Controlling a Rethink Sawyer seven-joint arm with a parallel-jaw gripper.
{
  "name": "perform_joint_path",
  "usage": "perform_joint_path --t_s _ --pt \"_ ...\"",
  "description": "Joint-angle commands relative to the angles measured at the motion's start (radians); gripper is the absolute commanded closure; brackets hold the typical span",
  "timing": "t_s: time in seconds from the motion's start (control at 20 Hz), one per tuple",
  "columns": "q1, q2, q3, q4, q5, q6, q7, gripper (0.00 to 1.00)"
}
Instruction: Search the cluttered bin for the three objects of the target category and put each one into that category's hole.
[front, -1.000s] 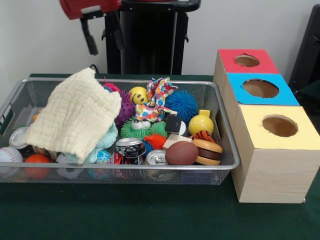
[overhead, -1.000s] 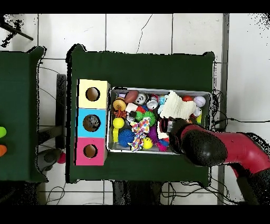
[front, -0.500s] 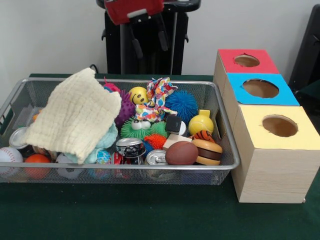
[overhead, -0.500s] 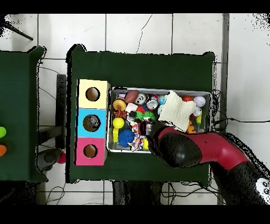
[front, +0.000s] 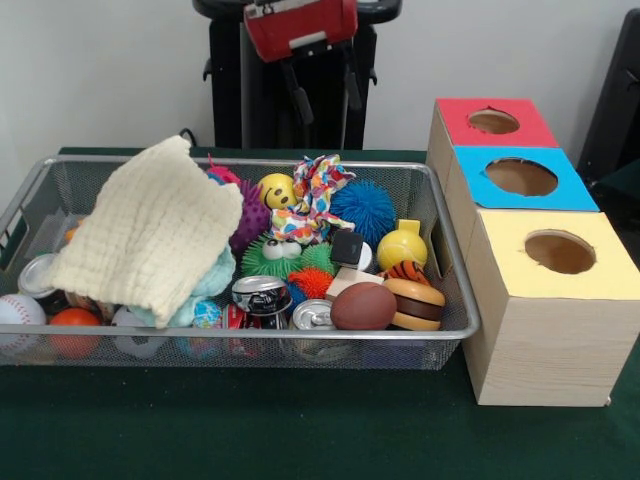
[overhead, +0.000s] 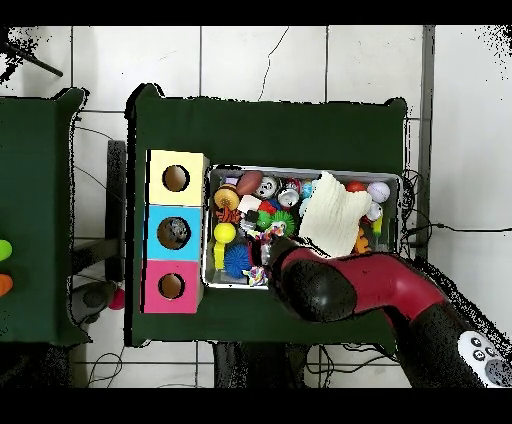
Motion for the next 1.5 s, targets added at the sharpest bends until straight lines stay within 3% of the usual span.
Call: perform_joint_path --t_s 0.05,0.5,1.05,1.35,1.5 --pt "0.043 0.091 -0.170 -0.028 -0.223 -0.108 0.010 0.00" --pt "0.084 0.156 -0.264 -0.067 -0.352 -0.175 0.045 0.00" --pt "0.075 0.138 -0.271 -0.054 -0.306 -0.148 0.057 0.00" --pt "0.147 0.178 -0.371 -0.089 -0.377 -0.298 0.116 0.00" --pt "0.178 0.191 -0.407 -0.076 -0.358 -0.404 0.147 0.00"
